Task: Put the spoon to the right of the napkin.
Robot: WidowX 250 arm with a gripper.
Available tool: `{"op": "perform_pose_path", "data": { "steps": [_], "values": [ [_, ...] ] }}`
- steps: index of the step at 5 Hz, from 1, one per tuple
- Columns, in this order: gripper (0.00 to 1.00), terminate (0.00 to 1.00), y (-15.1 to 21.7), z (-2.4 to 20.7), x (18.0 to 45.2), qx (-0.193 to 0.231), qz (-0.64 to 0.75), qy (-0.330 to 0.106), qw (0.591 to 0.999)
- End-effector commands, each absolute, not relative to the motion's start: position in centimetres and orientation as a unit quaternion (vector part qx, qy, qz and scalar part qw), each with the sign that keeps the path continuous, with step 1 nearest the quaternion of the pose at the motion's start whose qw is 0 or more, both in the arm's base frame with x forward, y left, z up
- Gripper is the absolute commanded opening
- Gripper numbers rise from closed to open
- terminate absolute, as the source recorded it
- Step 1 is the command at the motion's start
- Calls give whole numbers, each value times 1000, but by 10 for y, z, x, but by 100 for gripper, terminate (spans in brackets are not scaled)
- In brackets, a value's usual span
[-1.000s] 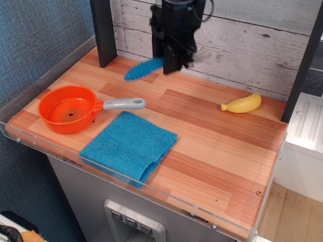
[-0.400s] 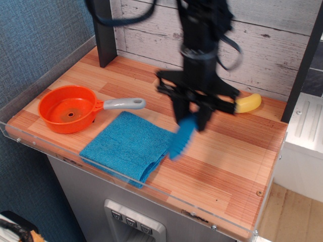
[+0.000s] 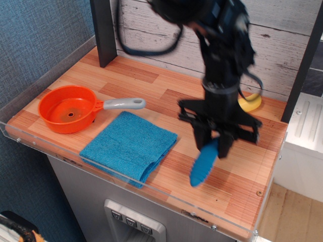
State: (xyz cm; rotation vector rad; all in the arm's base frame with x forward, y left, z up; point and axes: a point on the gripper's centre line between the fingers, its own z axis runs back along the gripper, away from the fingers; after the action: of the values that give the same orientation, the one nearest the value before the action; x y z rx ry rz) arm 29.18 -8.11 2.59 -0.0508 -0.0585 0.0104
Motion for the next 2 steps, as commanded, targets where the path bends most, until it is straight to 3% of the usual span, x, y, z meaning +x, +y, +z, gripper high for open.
{"op": "perform_pose_path", "data": {
  "steps": [1, 2],
  "values": [
    [0, 0, -97, 20, 317, -24, 4, -50, 998],
    [0, 0, -92, 25, 316, -24, 16, -61, 998]
  ]
}}
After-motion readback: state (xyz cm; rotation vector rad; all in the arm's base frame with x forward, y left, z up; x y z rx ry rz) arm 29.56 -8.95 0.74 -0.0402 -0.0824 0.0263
